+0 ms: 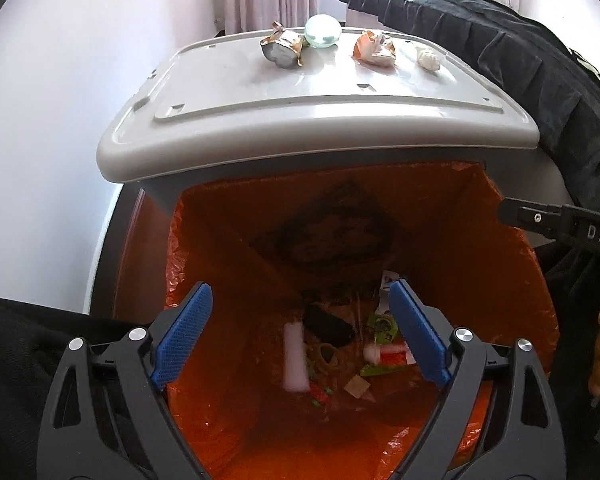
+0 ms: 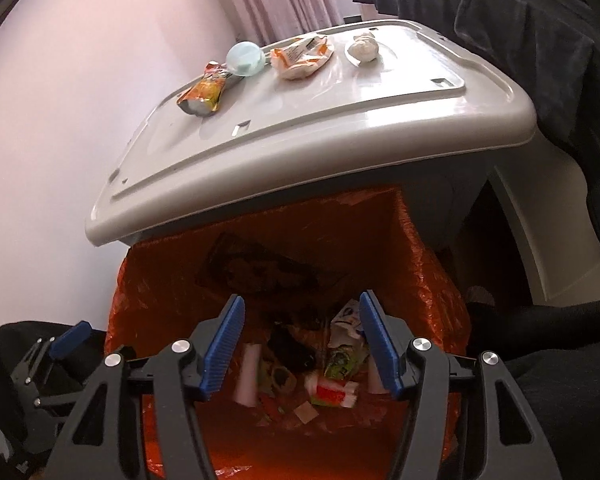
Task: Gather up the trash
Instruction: 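Carry the carton and foam tube over the bin and release both, then grasp the white knotted plastic bag with the right tool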
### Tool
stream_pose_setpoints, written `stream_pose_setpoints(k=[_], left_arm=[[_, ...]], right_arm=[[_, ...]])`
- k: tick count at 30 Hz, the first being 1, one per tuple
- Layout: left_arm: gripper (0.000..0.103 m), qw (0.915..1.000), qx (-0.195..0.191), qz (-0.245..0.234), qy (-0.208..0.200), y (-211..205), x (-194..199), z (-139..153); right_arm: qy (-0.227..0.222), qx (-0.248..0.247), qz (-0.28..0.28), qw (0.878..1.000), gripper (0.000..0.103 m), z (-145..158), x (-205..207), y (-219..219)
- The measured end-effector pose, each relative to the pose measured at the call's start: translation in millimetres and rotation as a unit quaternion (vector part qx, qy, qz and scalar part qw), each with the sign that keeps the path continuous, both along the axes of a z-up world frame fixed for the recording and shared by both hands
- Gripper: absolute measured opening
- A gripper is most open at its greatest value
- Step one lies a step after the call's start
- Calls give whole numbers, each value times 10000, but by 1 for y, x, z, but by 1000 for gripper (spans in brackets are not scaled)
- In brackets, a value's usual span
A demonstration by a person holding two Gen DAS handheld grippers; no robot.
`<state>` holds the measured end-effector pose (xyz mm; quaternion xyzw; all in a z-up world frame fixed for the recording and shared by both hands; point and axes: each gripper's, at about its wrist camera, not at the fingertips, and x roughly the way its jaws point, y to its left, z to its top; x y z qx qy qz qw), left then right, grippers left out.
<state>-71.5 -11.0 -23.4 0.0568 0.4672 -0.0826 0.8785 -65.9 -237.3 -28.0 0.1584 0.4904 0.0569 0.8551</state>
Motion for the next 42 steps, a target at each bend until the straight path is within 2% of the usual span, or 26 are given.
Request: stream_pose_setpoints(k=[3,7,10,13,15,22,26,28,32,35,39,41,42], left_arm=[[88,10000,-20,28,-1,1,1,0],[88,9999,-108,63,39,4,1,0],[88,9999,-134,52,58,3,2,-1],[88,9997,-216,70,2,4,3,1],[88,9995,-295,84,-1,4,3,2],[88,9989,-460,97,69,2,11,1],[88,9990,-446,63,69,0,13,-2],[88,9992,-391,54,50,0,16,-4],[88,9990,-420,117,98,3,25,-7],[88,9985,-493,191,157,6,32,-10],[88,9981,-541,235,197,7,37,-11],[88,9979,-559,248,216,8,39,-12],[88,9977,-575,249,244,8,40,-13]], right_arm=[[7,7,0,10000,60,0,1,1],[24,-24,42,10000,66,0,1,4],[123,18,128,9998,67,0,6,6],[161,120,169,9997,67,6,16,5],[154,186,176,9996,72,14,27,0],[215,106,125,9996,77,48,110,-43],[127,-462,-225,9986,78,61,175,-81],[105,-567,-457,9973,78,59,207,-97],[86,-376,-661,9971,72,46,261,-109],[123,-505,-549,9971,62,32,297,-98],[266,-578,-496,9967,60,14,328,-90],[292,-581,-451,9969,55,2,336,-88],[141,-736,-418,9963,41,2,335,-85]])
